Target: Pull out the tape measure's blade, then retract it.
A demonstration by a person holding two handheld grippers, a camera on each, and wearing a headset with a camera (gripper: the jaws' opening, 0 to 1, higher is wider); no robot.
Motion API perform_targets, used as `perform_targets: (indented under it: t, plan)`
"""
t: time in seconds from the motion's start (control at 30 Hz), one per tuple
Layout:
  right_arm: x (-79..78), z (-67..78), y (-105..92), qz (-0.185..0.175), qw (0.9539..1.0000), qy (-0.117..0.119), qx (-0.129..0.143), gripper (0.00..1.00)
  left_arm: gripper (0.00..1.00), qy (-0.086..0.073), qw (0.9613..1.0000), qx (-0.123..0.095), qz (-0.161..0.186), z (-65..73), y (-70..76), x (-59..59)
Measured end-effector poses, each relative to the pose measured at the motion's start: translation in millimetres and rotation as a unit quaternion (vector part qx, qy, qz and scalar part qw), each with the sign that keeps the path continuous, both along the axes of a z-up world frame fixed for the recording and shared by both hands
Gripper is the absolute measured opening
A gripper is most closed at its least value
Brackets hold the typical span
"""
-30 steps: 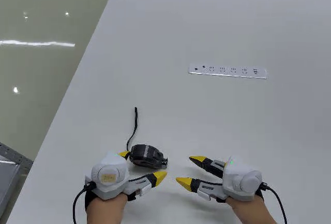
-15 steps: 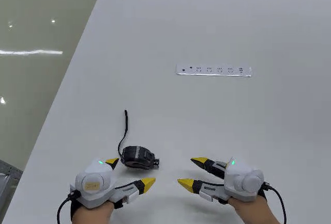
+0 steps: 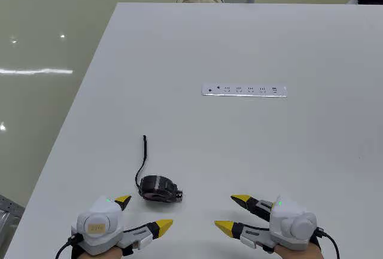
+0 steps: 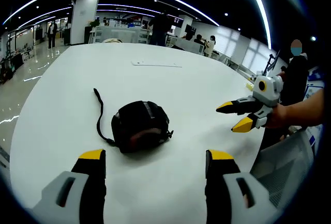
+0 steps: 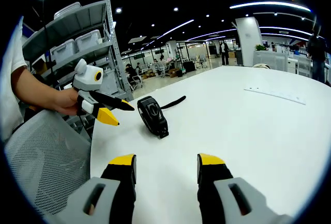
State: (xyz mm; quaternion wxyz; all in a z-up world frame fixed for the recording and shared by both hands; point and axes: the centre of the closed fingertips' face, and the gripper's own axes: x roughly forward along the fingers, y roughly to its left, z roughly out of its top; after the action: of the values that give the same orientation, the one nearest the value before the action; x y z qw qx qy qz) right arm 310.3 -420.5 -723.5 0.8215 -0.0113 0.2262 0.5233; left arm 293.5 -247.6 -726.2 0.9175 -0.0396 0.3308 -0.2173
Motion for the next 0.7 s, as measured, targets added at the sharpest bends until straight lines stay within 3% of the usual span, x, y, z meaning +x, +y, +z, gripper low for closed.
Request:
perform_targets:
  t: [0.7]
  plan:
    - [-10.0, 14.8, -23.3, -0.025, 0.9997, -0.005, -0.002, 0.49, 0.79, -0.002, 0.9998, -0.015, -0.015, 11.7, 12.1, -16.9]
